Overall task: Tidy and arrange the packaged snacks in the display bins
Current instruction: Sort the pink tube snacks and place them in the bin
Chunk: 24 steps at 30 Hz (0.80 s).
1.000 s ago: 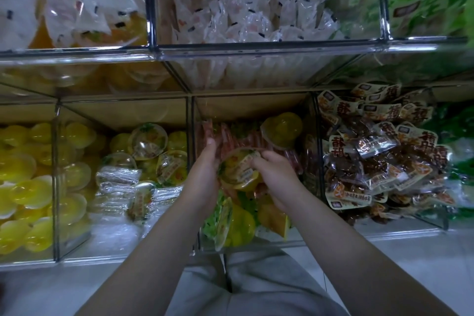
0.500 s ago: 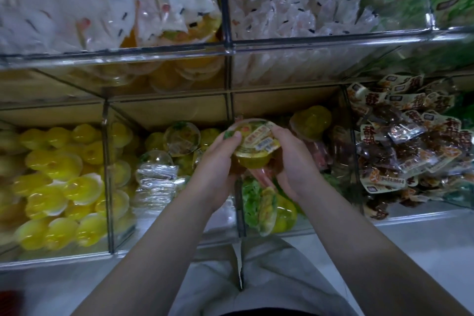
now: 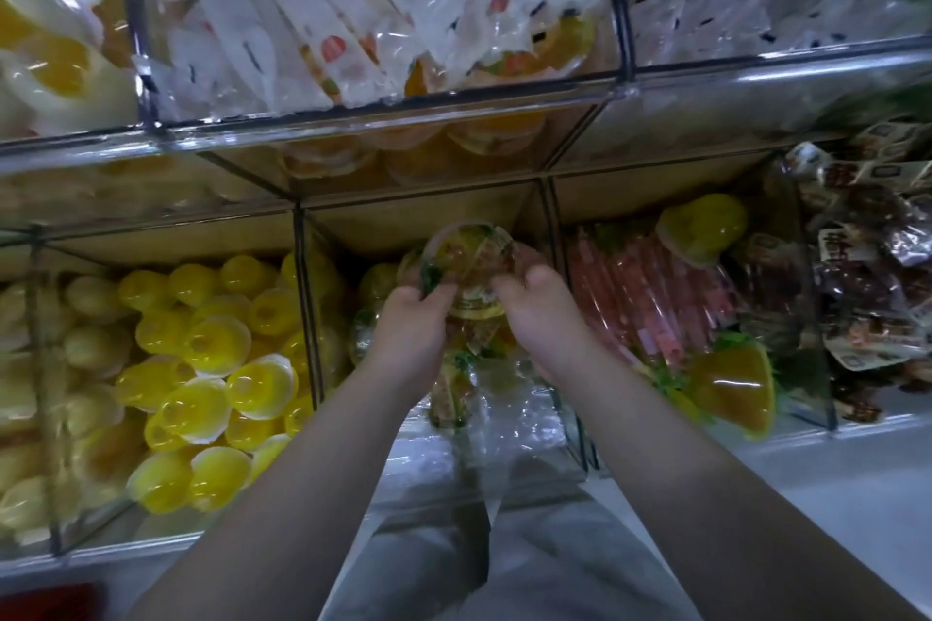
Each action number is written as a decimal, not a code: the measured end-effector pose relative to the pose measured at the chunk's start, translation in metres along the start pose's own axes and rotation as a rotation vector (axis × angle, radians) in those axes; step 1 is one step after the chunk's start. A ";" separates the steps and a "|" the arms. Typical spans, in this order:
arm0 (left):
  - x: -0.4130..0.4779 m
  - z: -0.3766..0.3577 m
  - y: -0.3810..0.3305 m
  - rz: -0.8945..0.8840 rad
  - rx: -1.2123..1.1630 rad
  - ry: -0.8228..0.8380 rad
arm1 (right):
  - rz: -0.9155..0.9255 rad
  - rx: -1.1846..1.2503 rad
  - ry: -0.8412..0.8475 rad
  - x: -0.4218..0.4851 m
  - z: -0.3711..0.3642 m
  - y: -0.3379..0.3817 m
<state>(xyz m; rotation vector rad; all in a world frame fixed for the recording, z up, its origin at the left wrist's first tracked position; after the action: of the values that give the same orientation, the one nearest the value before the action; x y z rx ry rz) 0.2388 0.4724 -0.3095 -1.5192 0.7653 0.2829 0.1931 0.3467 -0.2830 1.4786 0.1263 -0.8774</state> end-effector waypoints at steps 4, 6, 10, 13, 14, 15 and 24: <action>0.018 0.022 0.010 -0.003 0.028 -0.051 | -0.057 -0.073 -0.010 0.017 -0.018 -0.009; 0.023 0.028 0.010 -0.016 0.042 -0.049 | -0.050 -0.082 -0.047 0.027 -0.025 -0.013; 0.034 0.038 0.012 -0.014 -0.006 -0.039 | -0.112 -0.139 -0.055 0.049 -0.042 -0.025; 0.037 0.043 0.008 -0.028 0.022 -0.037 | -0.150 -0.275 -0.076 0.062 -0.052 -0.034; 0.039 0.044 0.007 -0.028 0.011 -0.045 | -0.145 -0.261 -0.096 0.064 -0.053 -0.035; 0.040 0.046 0.006 -0.020 -0.008 -0.063 | -0.137 -0.219 -0.113 0.064 -0.053 -0.037; 0.027 0.050 -0.016 -0.092 -0.053 -0.053 | 0.015 0.121 -0.150 0.032 -0.037 -0.004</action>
<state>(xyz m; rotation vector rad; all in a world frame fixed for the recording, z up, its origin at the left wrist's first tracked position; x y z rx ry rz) 0.2822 0.5107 -0.3194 -1.5861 0.6483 0.2750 0.2286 0.3662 -0.3096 1.5179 -0.0494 -0.9942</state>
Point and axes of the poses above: each hand's wrist, its own x-axis towards the middle knuckle, its own z-axis out of the back of the hand, y = z × x, the point moved 9 cm from there along x, towards the middle knuckle, and after that the axes turned 4 degrees about -z, right-handed, at the moved point
